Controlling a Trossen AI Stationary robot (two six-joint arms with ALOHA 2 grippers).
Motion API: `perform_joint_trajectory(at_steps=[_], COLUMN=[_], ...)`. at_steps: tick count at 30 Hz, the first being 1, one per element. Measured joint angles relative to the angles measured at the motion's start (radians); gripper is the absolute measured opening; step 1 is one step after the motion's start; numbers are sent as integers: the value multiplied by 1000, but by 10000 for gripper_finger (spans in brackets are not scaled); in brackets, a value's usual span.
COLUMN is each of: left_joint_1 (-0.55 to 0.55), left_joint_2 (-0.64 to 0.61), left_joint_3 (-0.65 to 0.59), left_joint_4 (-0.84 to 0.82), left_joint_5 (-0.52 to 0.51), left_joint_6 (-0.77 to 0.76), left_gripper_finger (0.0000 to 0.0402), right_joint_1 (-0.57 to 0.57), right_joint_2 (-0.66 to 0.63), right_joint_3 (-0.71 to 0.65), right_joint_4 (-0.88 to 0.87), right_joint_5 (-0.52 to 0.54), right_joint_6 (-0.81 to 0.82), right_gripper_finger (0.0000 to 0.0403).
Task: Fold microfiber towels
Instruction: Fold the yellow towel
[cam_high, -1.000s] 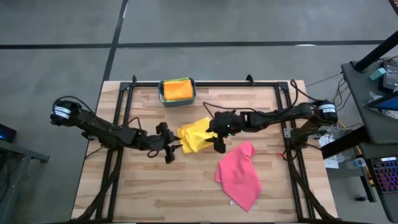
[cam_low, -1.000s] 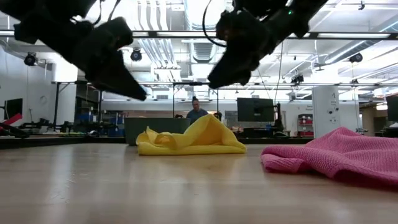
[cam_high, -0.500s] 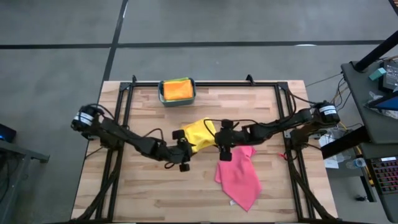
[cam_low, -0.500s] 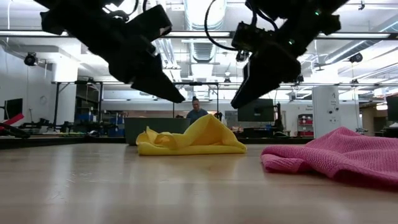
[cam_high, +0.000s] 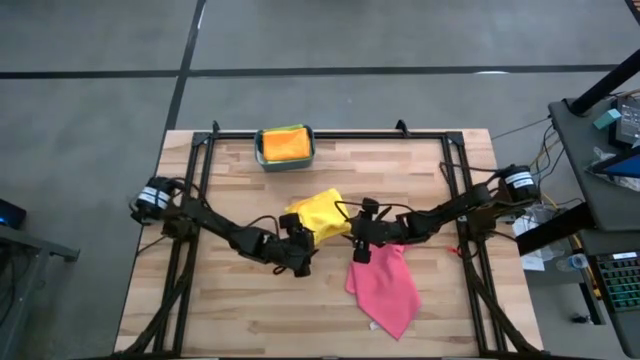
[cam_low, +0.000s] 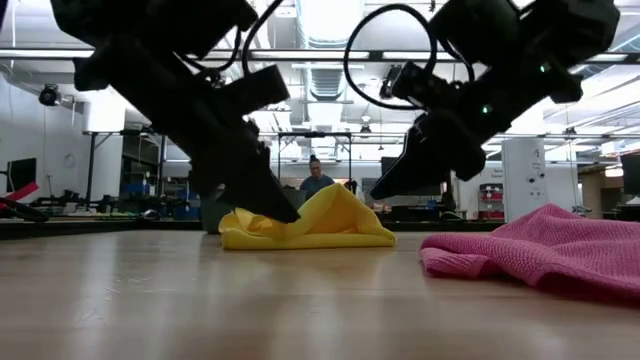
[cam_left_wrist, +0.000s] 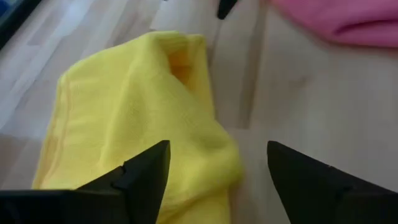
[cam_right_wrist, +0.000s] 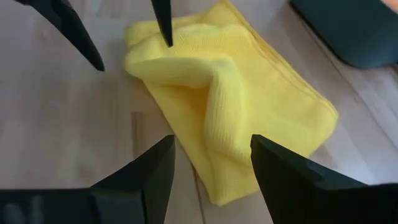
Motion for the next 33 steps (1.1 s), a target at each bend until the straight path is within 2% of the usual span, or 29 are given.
perform_joint_trajectory(at_steps=[5,9,13,18,25,33], left_joint_1=[1,2,4,4,4,4], left_joint_2=[24,23,27,34,16,-84], left_joint_3=[22,22,21,21,21,21], left_joint_4=[-4,-20,-67,-68,-85,-159], left_joint_5=[-55,-51,2,13,12,4], left_joint_6=[-3,-3,-4,-2,31,110], left_gripper_finger=[245,218,175,118,9,1], right_joint_1=[0,0,0,0,0,0], right_joint_2=[53,75,80,79,79,79], right_joint_3=[0,15,24,26,26,26], right_joint_4=[12,18,15,15,15,14], right_joint_5=[6,9,8,8,8,8], right_joint_6=[35,35,34,36,35,35], right_gripper_finger=[201,201,201,201,201,201])
